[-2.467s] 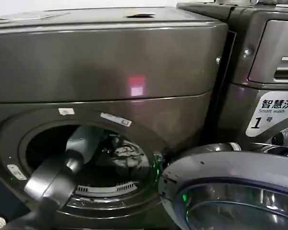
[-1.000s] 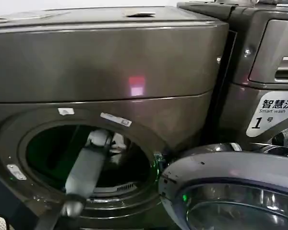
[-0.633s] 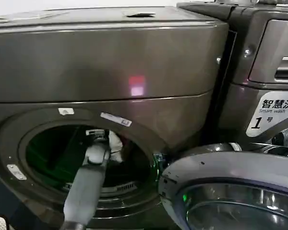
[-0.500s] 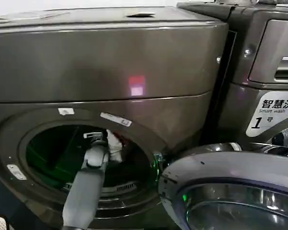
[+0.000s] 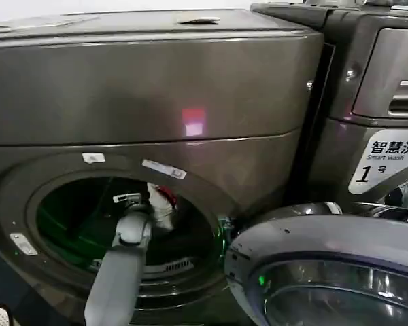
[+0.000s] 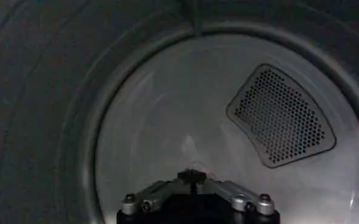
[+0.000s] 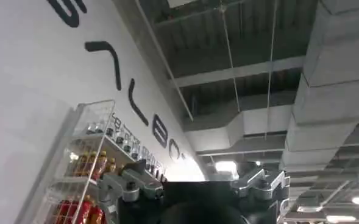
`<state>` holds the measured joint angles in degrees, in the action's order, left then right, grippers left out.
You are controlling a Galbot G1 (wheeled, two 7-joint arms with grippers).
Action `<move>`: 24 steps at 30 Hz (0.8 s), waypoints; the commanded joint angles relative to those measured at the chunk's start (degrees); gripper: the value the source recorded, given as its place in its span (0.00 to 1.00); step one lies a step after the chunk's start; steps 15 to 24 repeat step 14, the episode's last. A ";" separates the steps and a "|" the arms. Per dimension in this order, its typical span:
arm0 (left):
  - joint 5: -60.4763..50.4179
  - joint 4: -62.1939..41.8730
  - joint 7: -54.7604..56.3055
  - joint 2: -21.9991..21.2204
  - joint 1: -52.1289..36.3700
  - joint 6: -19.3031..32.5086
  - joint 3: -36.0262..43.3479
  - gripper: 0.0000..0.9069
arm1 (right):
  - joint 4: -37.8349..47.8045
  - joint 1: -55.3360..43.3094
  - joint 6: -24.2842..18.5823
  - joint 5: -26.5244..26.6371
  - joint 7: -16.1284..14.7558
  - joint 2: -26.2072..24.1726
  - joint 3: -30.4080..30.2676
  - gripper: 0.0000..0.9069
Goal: Grasp the clothes from the dryer.
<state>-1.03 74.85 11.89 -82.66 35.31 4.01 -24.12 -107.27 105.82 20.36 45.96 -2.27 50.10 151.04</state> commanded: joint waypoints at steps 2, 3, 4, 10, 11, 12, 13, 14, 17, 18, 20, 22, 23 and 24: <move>0.32 0.57 -0.20 -0.02 0.36 -0.09 -0.05 0.00 | -0.07 -0.14 0.41 -0.17 -0.44 -0.06 0.02 1.00; 0.32 0.56 -0.29 -0.04 0.32 -0.11 -0.07 0.00 | -0.10 -0.17 0.48 -0.21 -0.47 -0.06 0.02 1.00; 0.31 0.54 -0.34 -0.03 0.28 -0.12 -0.06 0.00 | -0.09 -0.20 0.55 -0.23 -0.51 -0.08 0.06 1.00; 0.29 0.13 -0.81 -0.10 -0.13 -0.05 -0.03 0.00 | -0.03 -0.30 0.64 -0.47 -0.85 -0.06 0.08 1.00; 0.29 0.11 -0.92 -0.15 -0.20 -0.05 0.03 0.00 | -0.04 -0.32 0.64 -0.50 -0.90 -0.08 0.09 1.00; 0.26 0.08 -0.96 -0.18 -0.31 -0.05 0.06 0.00 | -0.01 -0.35 0.66 -0.52 -0.92 -0.09 0.11 1.00; 0.26 -0.02 -1.01 -0.27 -0.43 -0.04 0.11 0.00 | -0.01 -0.34 0.66 -0.55 -0.99 -0.09 0.13 1.00; 0.25 -0.14 -1.06 -0.30 -0.54 0.01 0.14 0.00 | 0.02 -0.33 0.66 -0.57 -0.99 -0.08 0.16 1.00; 0.25 -0.14 -1.06 -0.30 -0.54 0.01 0.14 0.00 | 0.02 -0.33 0.66 -0.57 -0.99 -0.08 0.16 1.00; 0.25 -0.14 -1.06 -0.30 -0.54 0.01 0.14 0.00 | 0.02 -0.33 0.66 -0.57 -0.99 -0.08 0.16 1.00; 0.25 -0.14 -1.06 -0.30 -0.54 0.01 0.14 0.00 | 0.02 -0.33 0.66 -0.57 -0.99 -0.08 0.16 1.00; 0.25 -0.14 -1.06 -0.30 -0.54 0.01 0.14 0.00 | 0.02 -0.33 0.66 -0.57 -0.99 -0.08 0.16 1.00; 0.25 -0.14 -1.06 -0.30 -0.54 0.01 0.14 0.00 | 0.02 -0.33 0.66 -0.57 -0.99 -0.08 0.16 1.00; 0.25 -0.14 -1.06 -0.30 -0.54 0.01 0.14 0.00 | 0.02 -0.33 0.66 -0.57 -0.99 -0.08 0.16 1.00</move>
